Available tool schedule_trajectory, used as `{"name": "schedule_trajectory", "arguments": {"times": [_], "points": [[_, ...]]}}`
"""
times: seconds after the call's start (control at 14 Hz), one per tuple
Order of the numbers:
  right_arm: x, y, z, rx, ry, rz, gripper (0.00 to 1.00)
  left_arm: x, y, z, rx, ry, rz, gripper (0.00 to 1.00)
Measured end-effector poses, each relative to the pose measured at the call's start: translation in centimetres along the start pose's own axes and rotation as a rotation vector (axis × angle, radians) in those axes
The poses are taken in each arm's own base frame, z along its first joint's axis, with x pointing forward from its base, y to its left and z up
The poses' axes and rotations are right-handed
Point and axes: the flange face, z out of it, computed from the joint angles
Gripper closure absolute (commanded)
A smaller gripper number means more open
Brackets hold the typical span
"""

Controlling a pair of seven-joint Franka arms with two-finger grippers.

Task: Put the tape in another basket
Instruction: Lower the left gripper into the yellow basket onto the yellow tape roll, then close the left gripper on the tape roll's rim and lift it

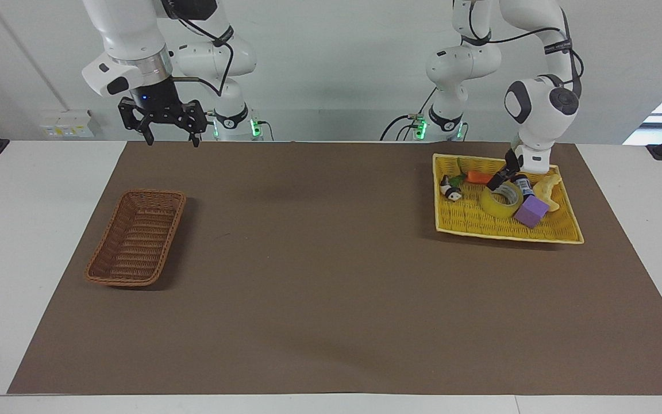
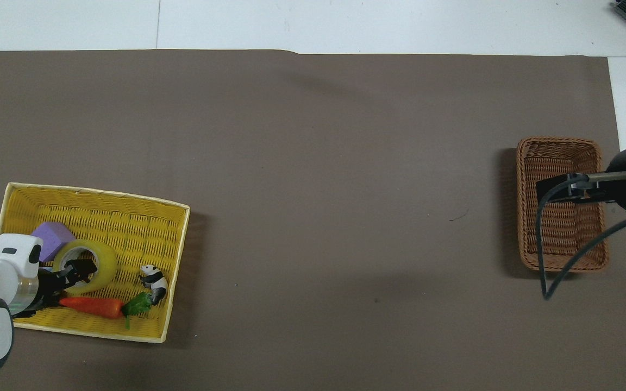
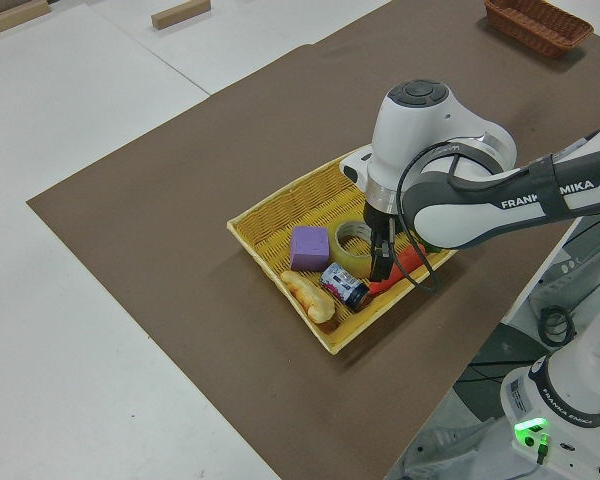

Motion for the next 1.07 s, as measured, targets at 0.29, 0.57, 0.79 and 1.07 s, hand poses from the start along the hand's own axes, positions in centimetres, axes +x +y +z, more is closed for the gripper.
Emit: {"name": "schedule_trajectory", "arguments": {"times": [0.29,0.57,0.79,1.07], "points": [[0.0,0.0,0.0,0.000,0.000,0.001,0.00,0.8,0.3,-1.8,-0.001,0.000,-0.007,0.13],[0.0,0.1,0.0,0.000,0.000,0.001,0.00,1.3,-1.2,-1.6,0.000,-0.014,-0.015,0.14],[0.0,0.1,0.0,0.000,0.000,0.001,0.00,1.7,-1.6,-1.7,-0.009,0.002,-0.024,0.20],[0.0,0.1,0.0,0.000,0.000,0.001,0.00,1.5,-1.7,-0.4,-0.006,-0.002,-0.024,0.34]]}}
